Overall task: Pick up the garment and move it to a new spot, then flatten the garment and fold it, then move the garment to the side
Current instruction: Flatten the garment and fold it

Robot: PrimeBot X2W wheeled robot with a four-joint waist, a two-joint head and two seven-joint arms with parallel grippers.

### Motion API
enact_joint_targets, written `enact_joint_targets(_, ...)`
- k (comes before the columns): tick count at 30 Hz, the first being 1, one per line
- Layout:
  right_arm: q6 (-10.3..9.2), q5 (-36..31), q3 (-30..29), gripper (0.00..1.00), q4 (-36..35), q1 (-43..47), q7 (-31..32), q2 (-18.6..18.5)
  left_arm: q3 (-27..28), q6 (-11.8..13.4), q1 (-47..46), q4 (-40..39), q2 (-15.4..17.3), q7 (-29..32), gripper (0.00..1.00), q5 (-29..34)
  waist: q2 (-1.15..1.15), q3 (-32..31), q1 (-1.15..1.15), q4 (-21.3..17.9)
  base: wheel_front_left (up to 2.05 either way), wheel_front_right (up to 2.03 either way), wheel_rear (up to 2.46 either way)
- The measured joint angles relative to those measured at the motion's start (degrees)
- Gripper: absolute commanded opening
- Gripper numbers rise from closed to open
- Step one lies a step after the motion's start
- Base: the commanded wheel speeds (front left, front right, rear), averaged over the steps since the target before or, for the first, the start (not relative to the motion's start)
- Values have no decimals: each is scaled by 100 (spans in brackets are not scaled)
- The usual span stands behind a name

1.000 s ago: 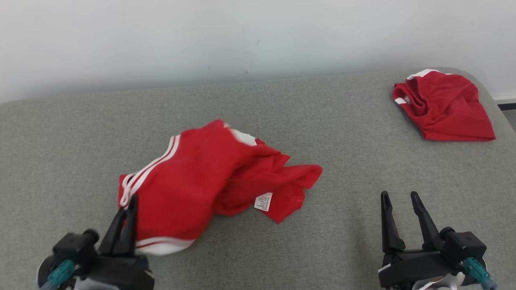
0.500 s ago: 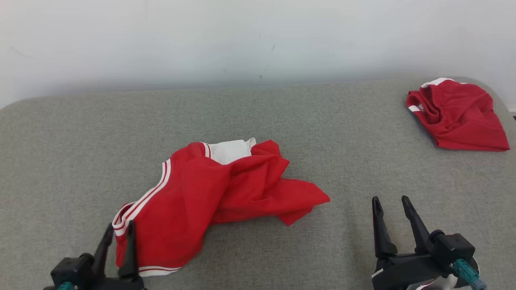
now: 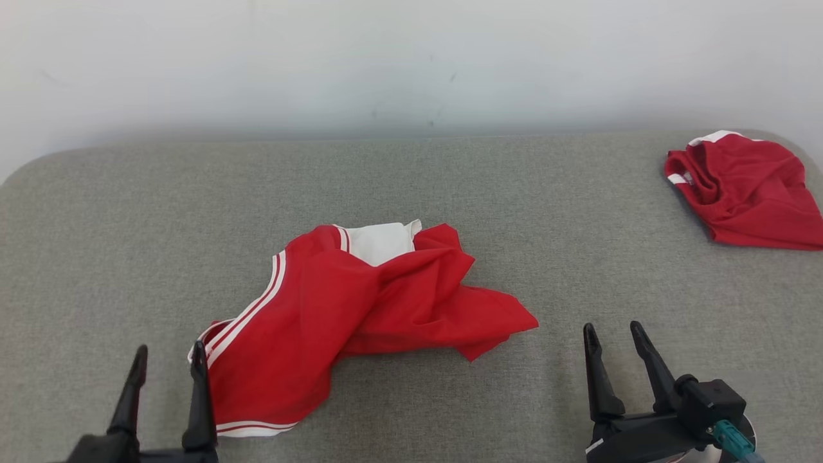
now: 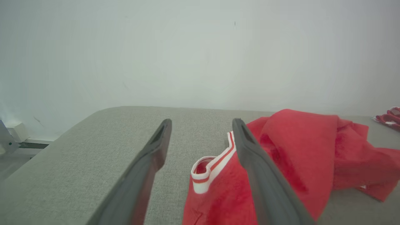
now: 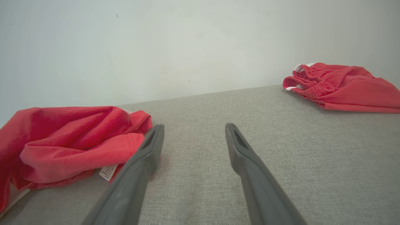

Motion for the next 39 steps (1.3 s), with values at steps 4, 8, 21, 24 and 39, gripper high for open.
enact_joint_targets(4, 0, 15, 79, 100, 77, 5, 0, 1, -24, -15, 226, -25, -105, 0, 100, 250, 0, 30, 0, 62, 0, 0, 0)
enact_joint_targets(8, 0, 3, 265, 100, 172, -99, 0, -1, -44, -56, 336, -18, -181, 0, 100, 287, 0, 49, 0, 154, 0, 0, 0)
enact_joint_targets(21, 0, -80, 881, 100, 1970, -1204, 155, 3, -176, -108, 277, 4, -250, 0, 100, 290, 0, 59, 1, 519, 0, 0, 0)
enact_joint_targets(24, 0, -32, 991, 95, 2429, -1415, 235, -5, -247, -101, 283, -22, -253, 0, 100, 253, 0, 53, 1, 587, 0, 0, 0)
enact_joint_targets(39, 0, 253, 1099, 0, 2598, -1739, 24, -223, -243, -49, 344, 67, -257, 0, 100, 60, 0, -70, 1, 483, 0, 0, 0)
